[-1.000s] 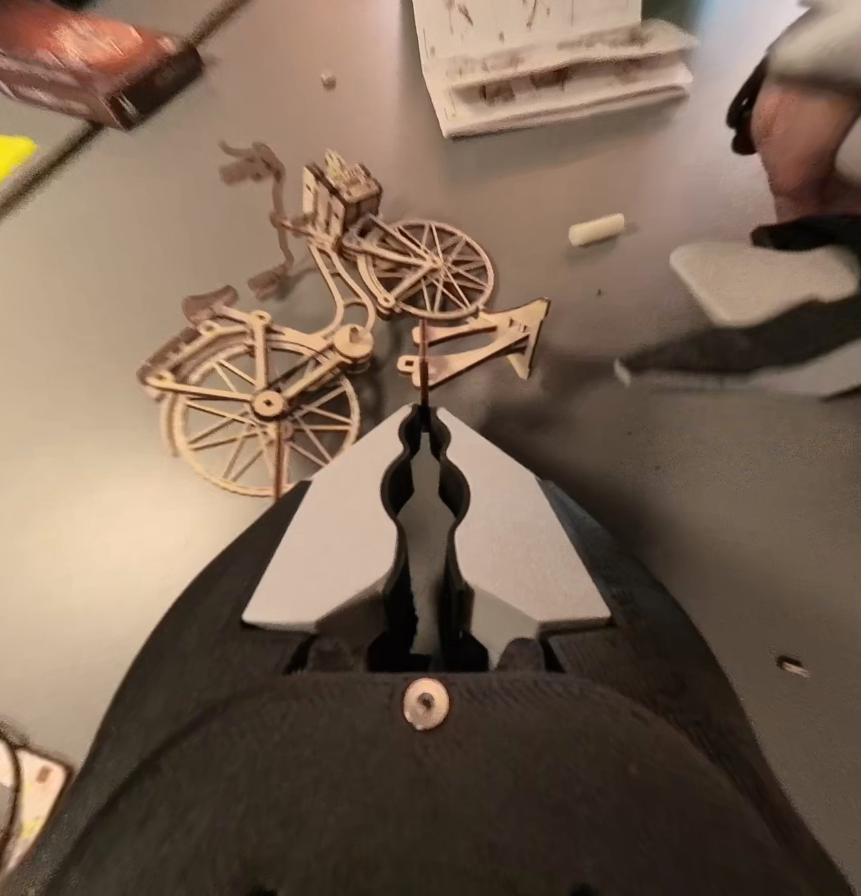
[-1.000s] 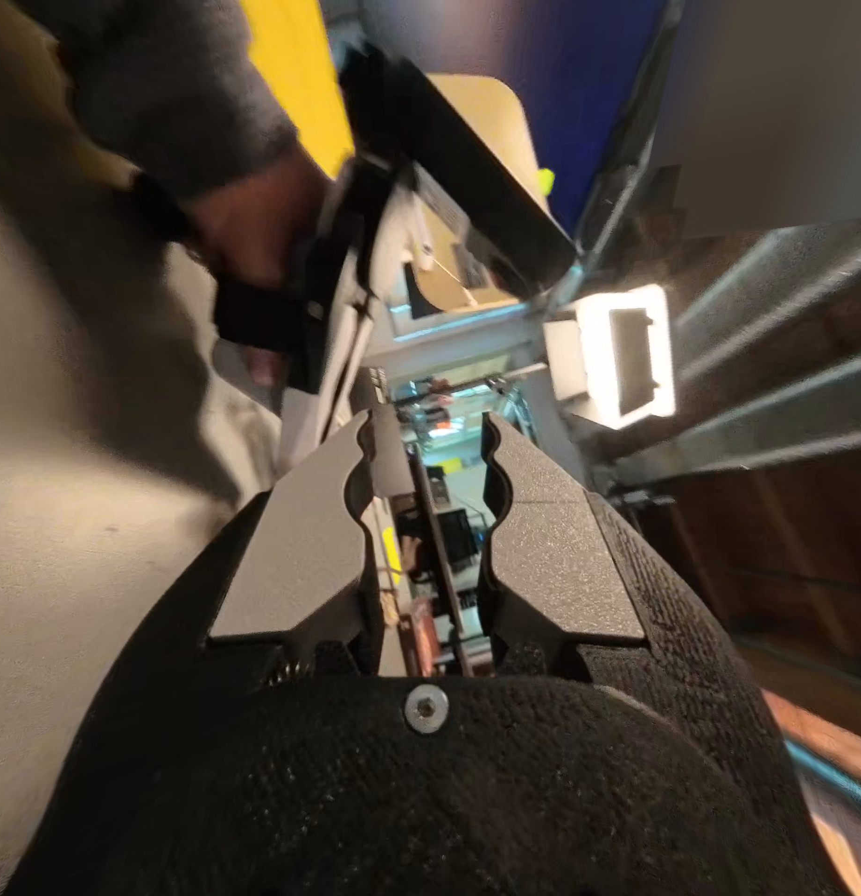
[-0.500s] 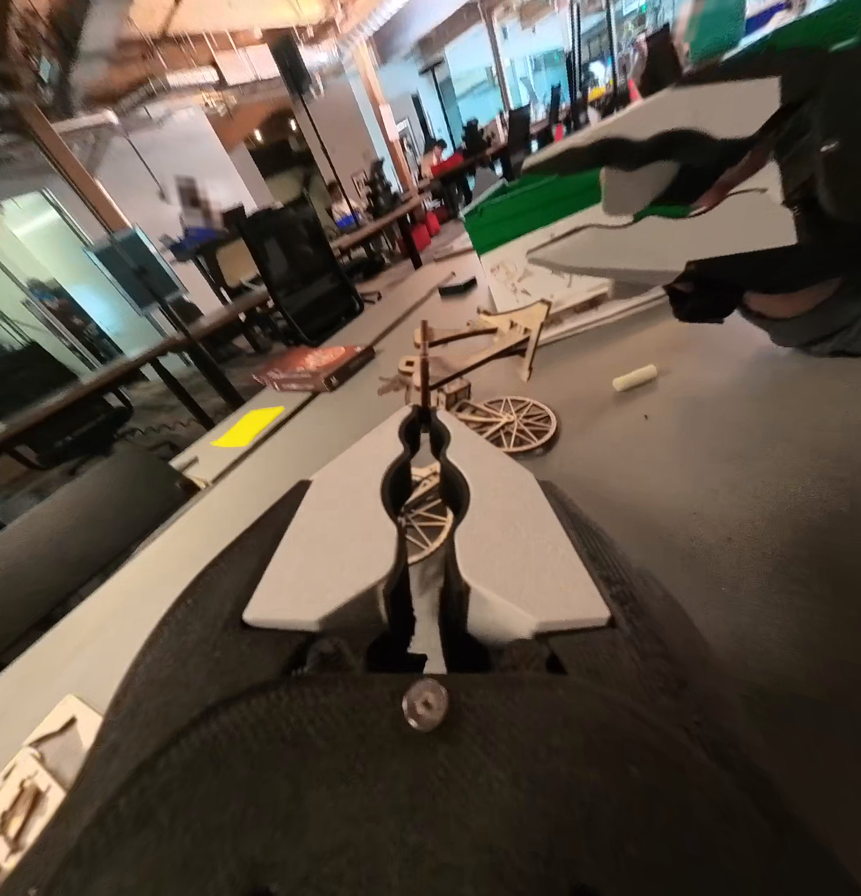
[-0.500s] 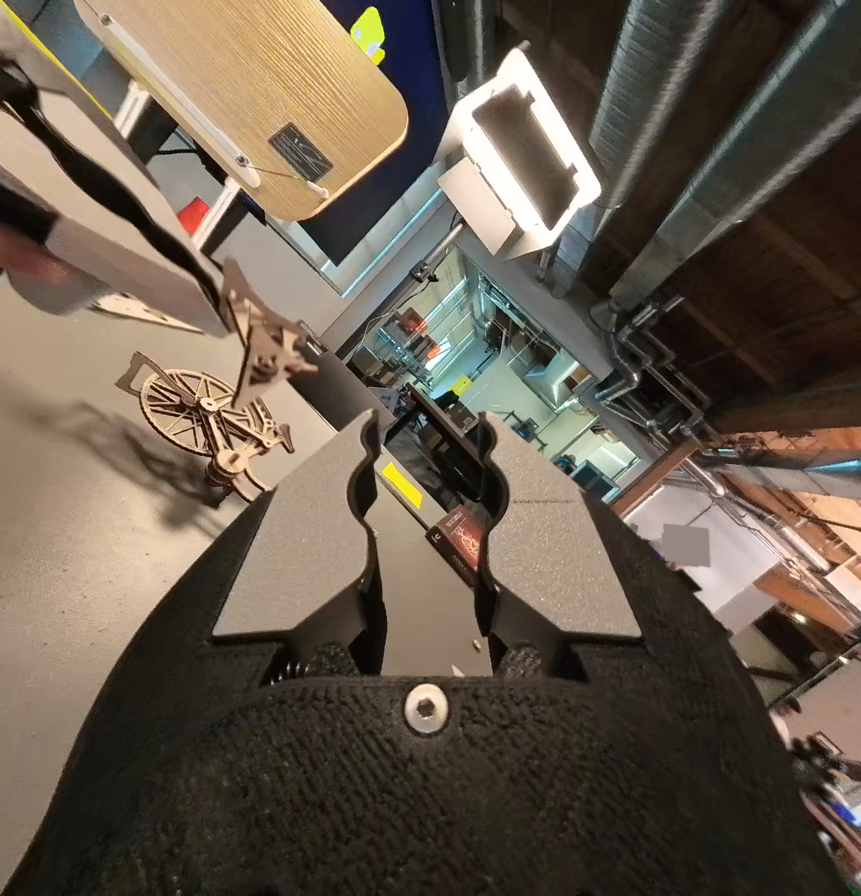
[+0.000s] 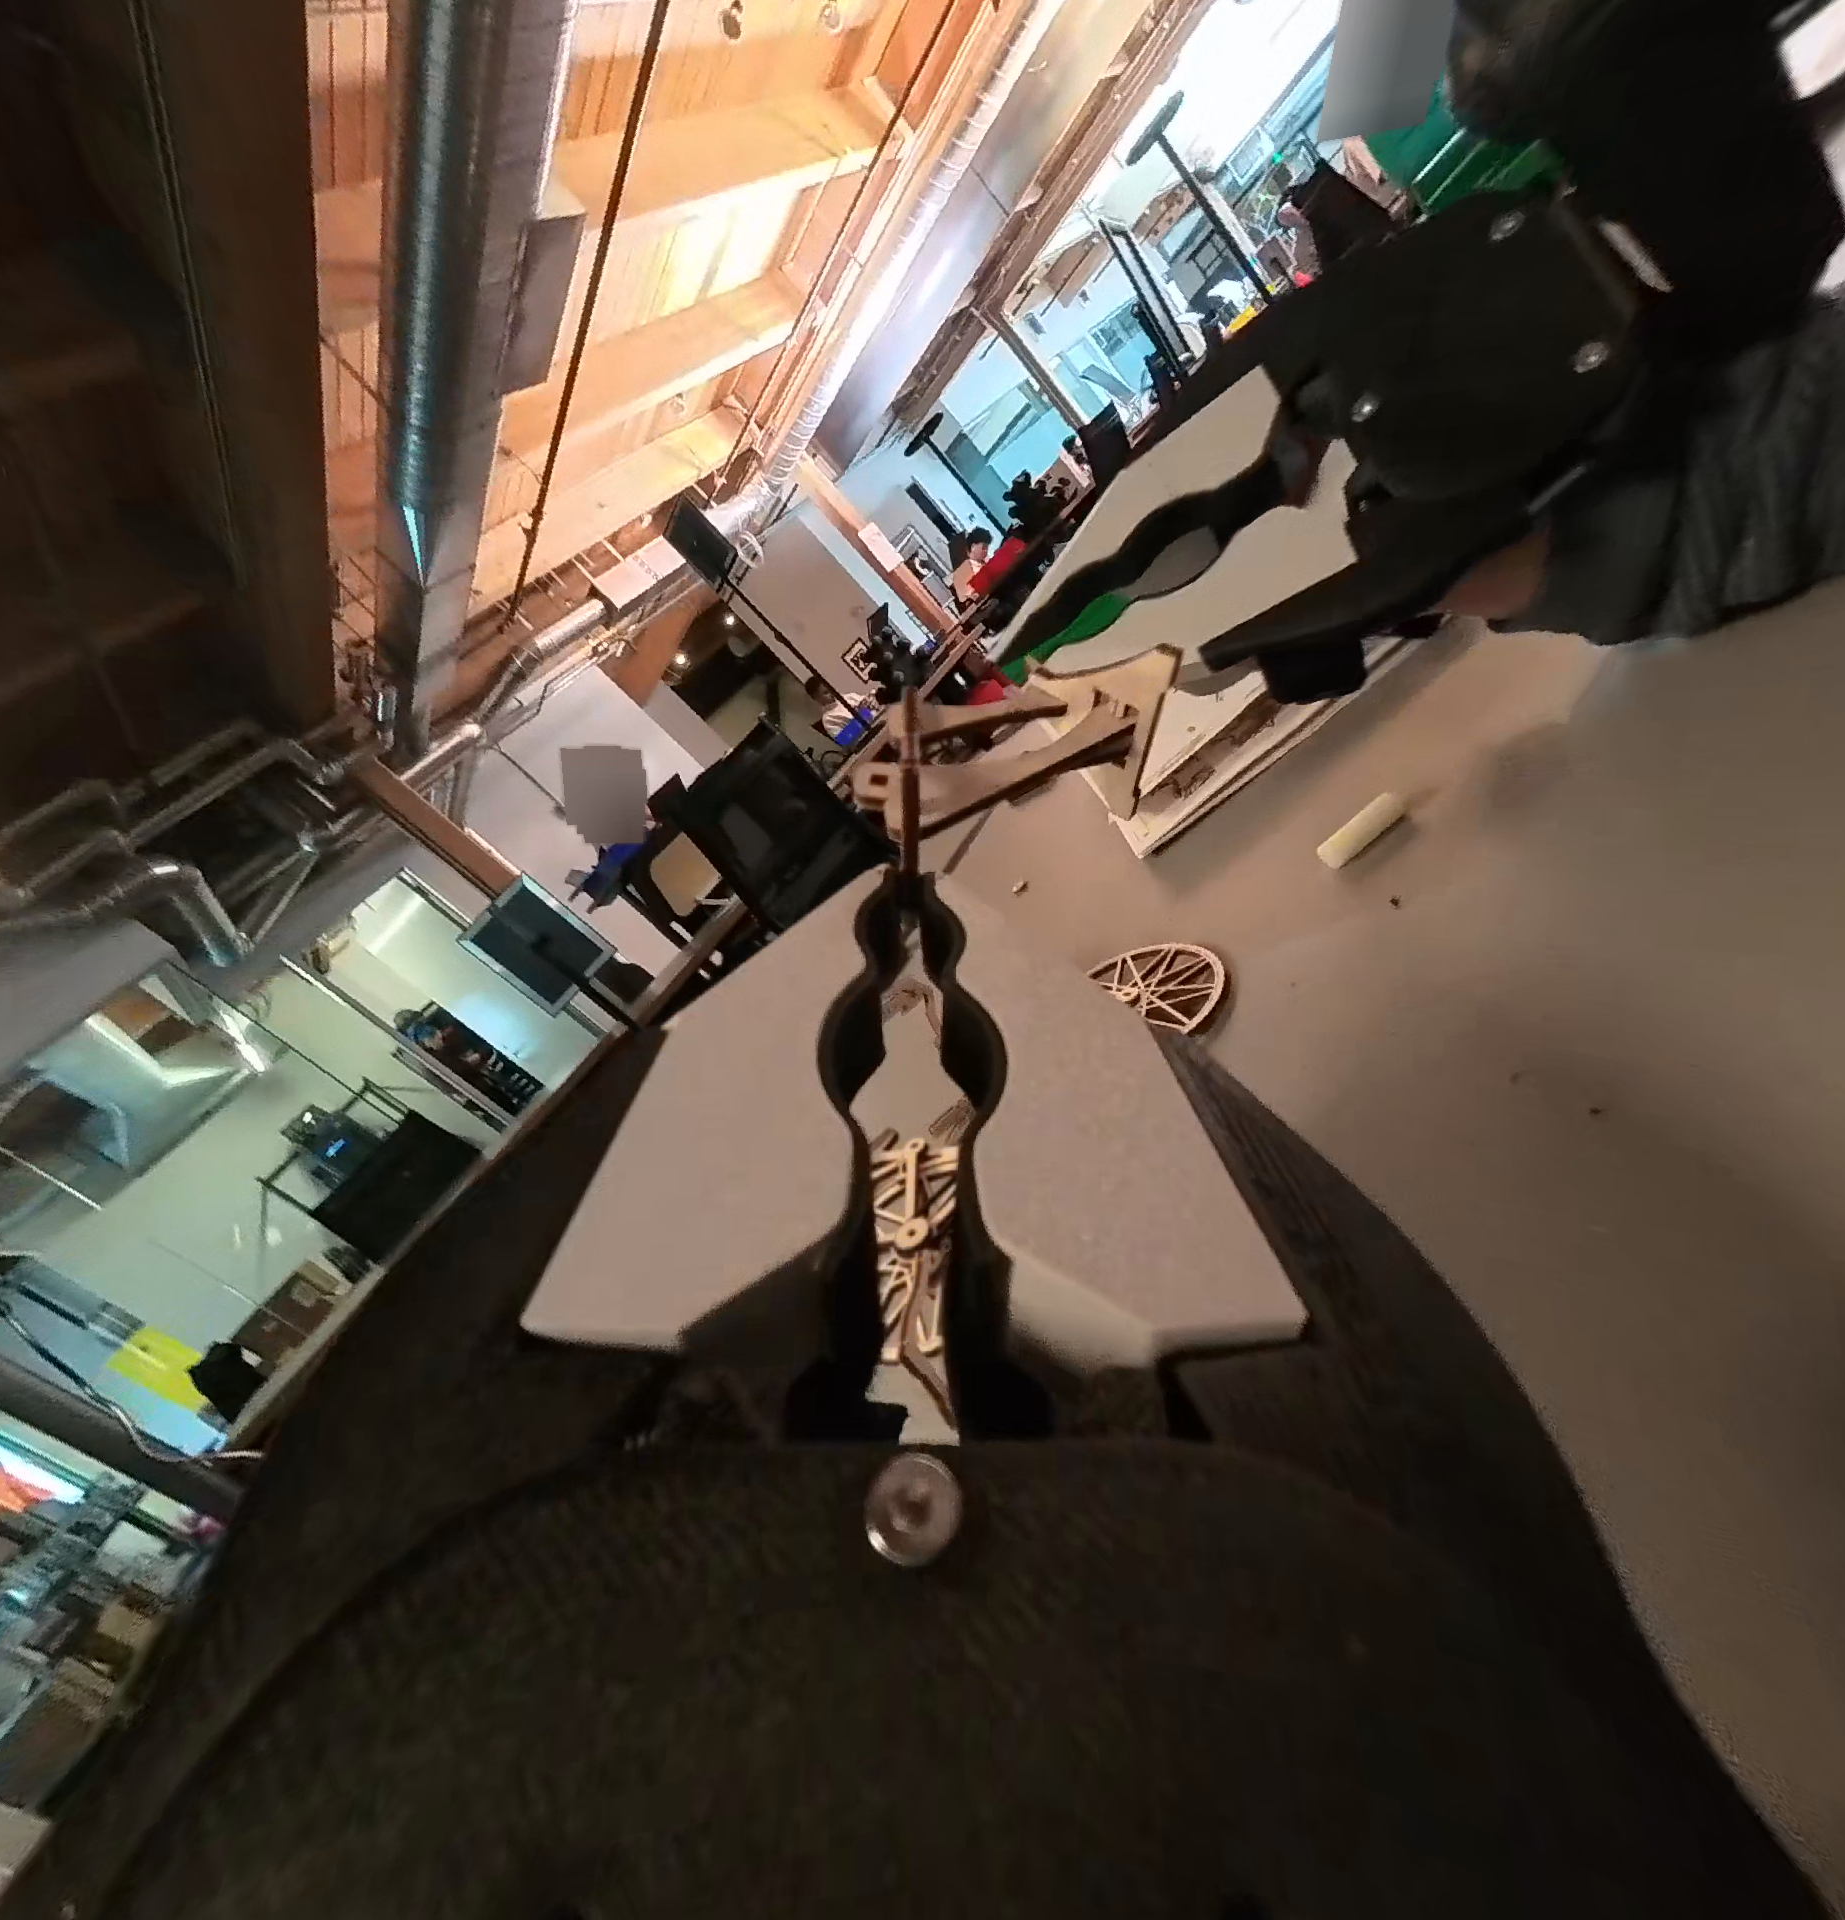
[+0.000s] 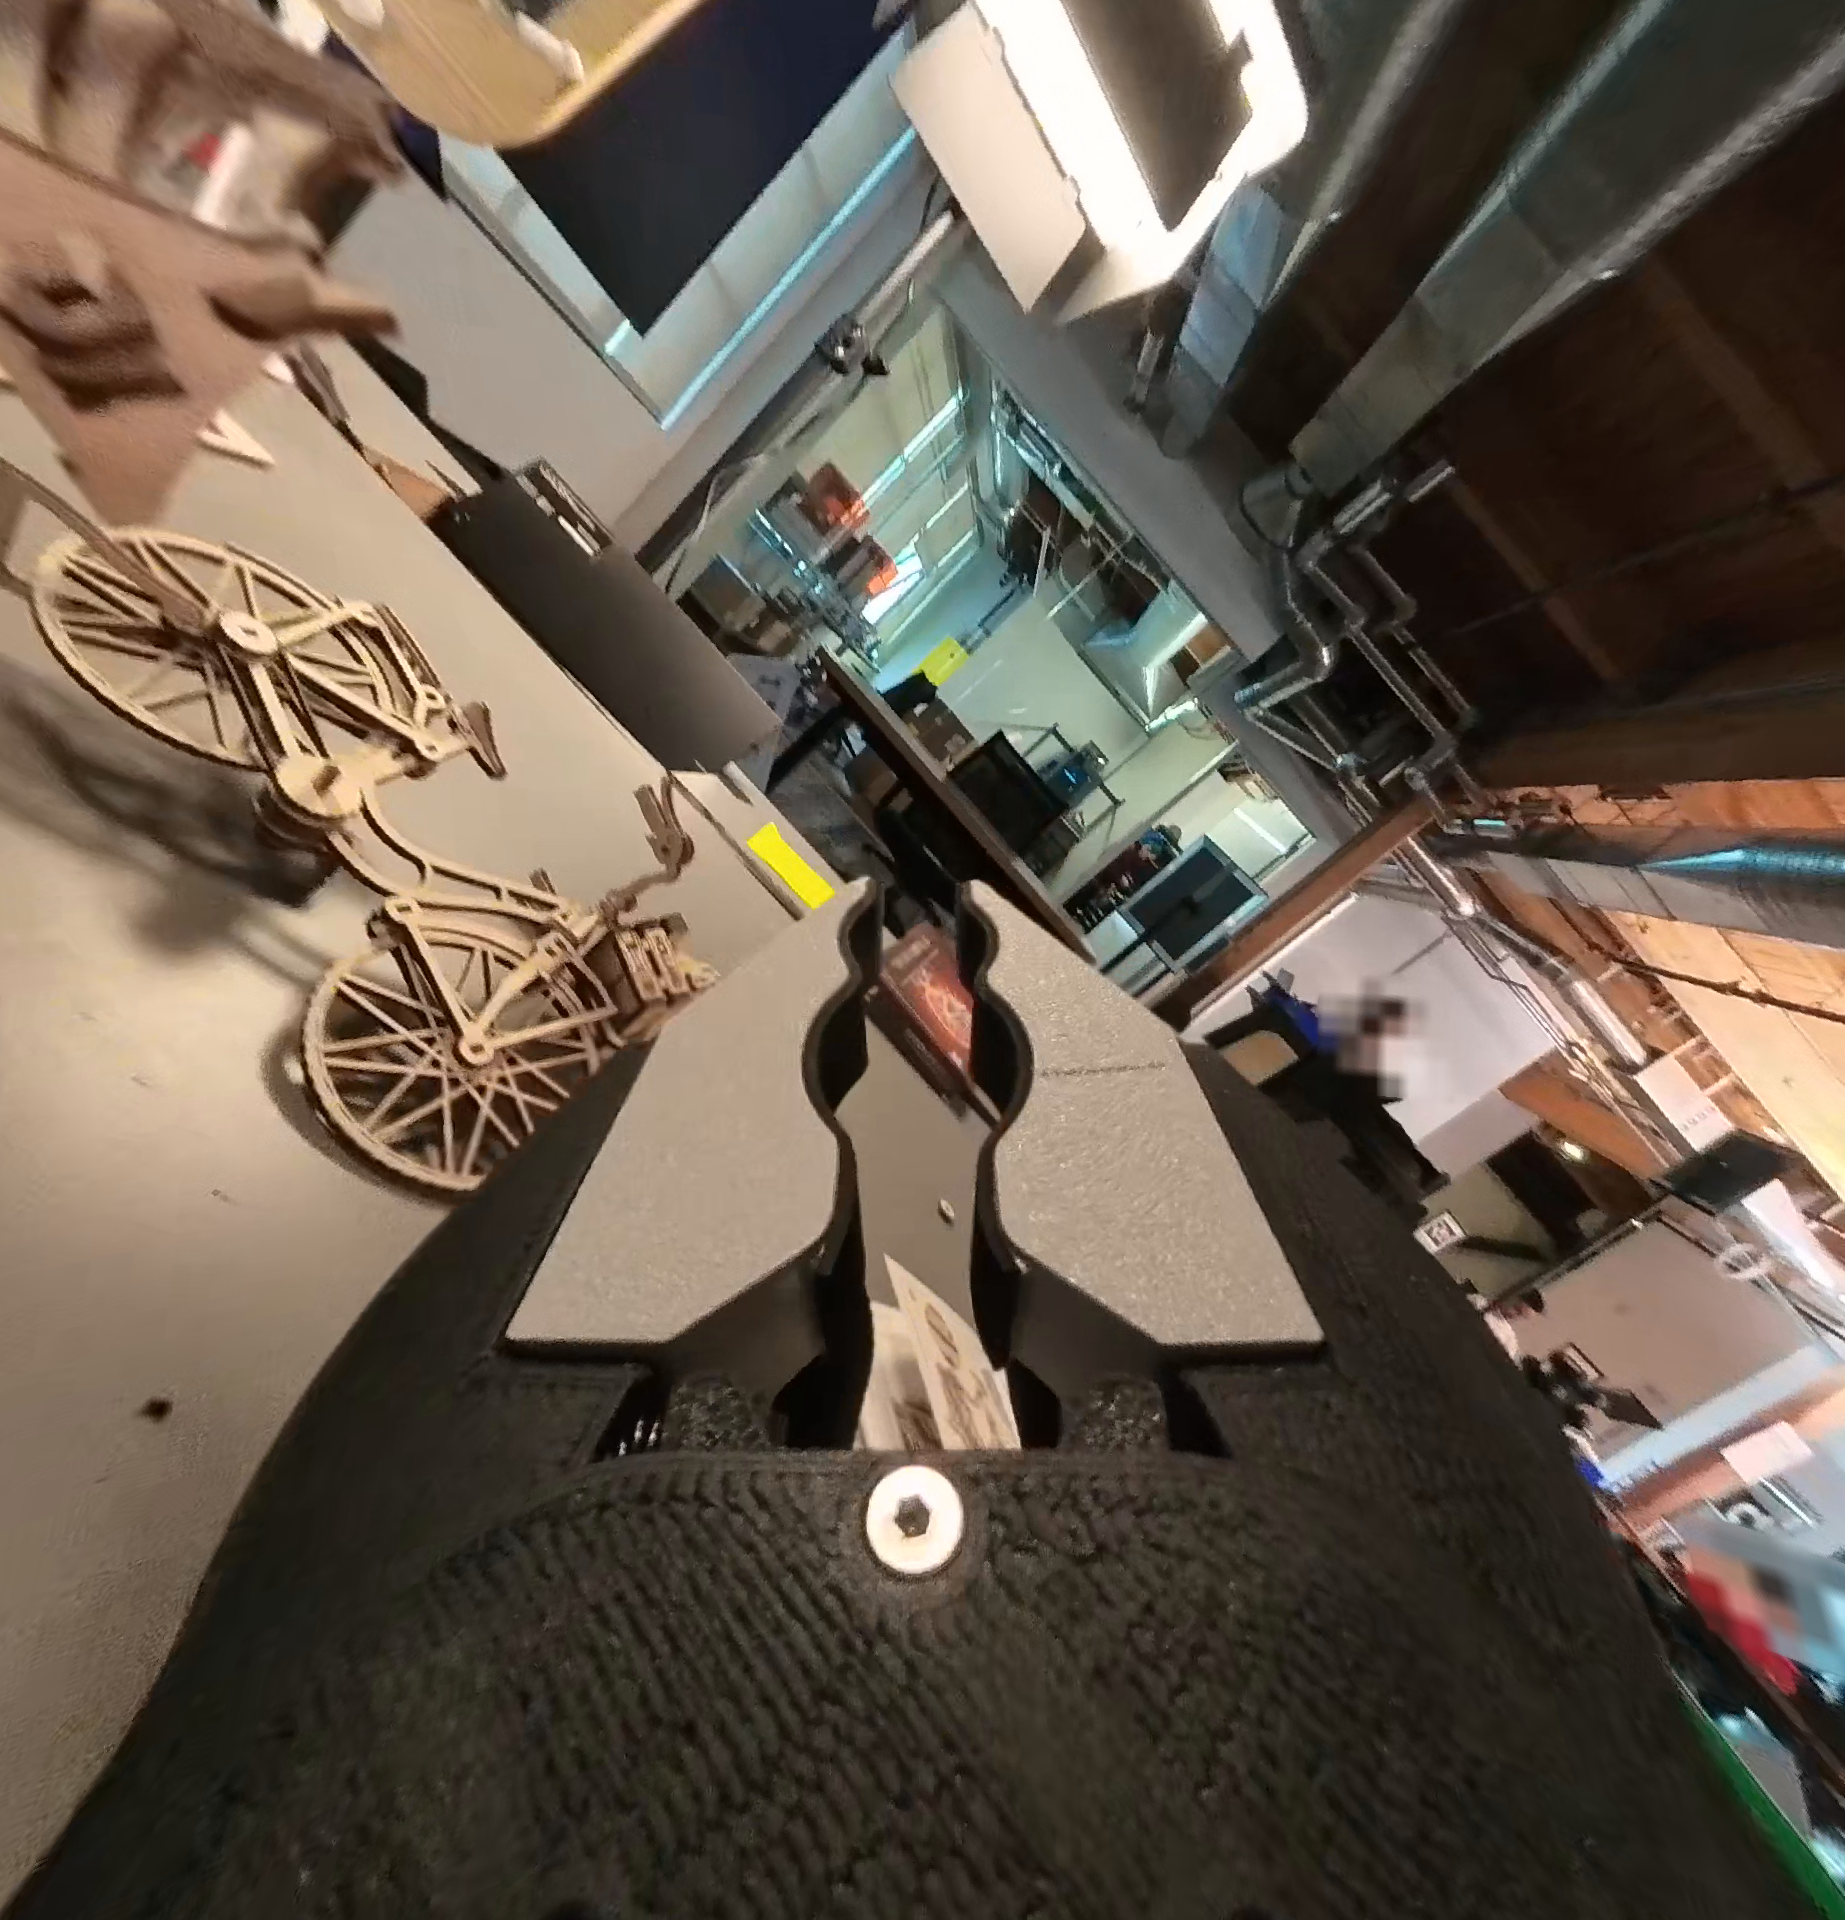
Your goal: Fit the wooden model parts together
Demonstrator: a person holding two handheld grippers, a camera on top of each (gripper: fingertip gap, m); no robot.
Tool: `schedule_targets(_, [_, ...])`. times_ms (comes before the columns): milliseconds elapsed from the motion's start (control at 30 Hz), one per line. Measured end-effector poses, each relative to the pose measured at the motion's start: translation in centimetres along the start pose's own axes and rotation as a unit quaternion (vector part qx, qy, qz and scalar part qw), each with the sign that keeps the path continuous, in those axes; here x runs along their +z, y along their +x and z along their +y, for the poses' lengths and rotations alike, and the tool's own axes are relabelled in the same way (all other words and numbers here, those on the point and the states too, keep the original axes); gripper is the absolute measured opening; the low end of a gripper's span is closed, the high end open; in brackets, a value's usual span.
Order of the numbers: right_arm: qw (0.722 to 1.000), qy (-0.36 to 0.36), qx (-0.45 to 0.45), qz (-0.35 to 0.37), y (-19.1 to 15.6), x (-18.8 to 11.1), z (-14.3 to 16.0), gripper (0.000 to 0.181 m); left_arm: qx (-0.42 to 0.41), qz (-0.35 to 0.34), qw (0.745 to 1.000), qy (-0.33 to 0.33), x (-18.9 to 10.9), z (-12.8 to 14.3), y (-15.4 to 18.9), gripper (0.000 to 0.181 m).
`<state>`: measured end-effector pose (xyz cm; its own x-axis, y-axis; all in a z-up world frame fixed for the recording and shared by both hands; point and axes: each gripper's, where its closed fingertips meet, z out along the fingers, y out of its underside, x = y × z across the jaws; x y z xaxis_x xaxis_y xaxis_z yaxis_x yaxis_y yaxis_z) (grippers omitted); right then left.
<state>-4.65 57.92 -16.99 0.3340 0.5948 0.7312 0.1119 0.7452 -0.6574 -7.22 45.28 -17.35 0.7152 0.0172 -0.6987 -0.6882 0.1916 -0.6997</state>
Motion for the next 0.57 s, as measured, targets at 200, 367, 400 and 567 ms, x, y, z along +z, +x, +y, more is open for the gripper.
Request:
schedule_targets(200, [0.999, -0.012, 0.032, -0.004, 0.5, 0.1, 1.0, 0.008, 0.057, 0.008, 0.998, 0.006, 0.0, -0.5, 1.0, 0.002])
schedule_targets(367, [0.999, -0.018, 0.041, -0.010, 0.4, 0.2, 1.4, 0.007, 0.168, 0.027, 0.985, 0.013, 0.1, -1.2, 3.1, 0.002])
schedule_targets(400, [0.999, -0.019, 0.041, -0.011, 0.3, 0.2, 1.4, 0.007, 0.194, 0.031, 0.980, 0.016, 0.1, -1.4, 3.7, 0.002])
schedule_targets(567, [0.999, -0.023, 0.040, -0.018, 0.1, 0.3, 1.6, 0.006, 0.293, 0.047, 0.955, 0.025, 0.0, -1.9, 5.8, 0.002])
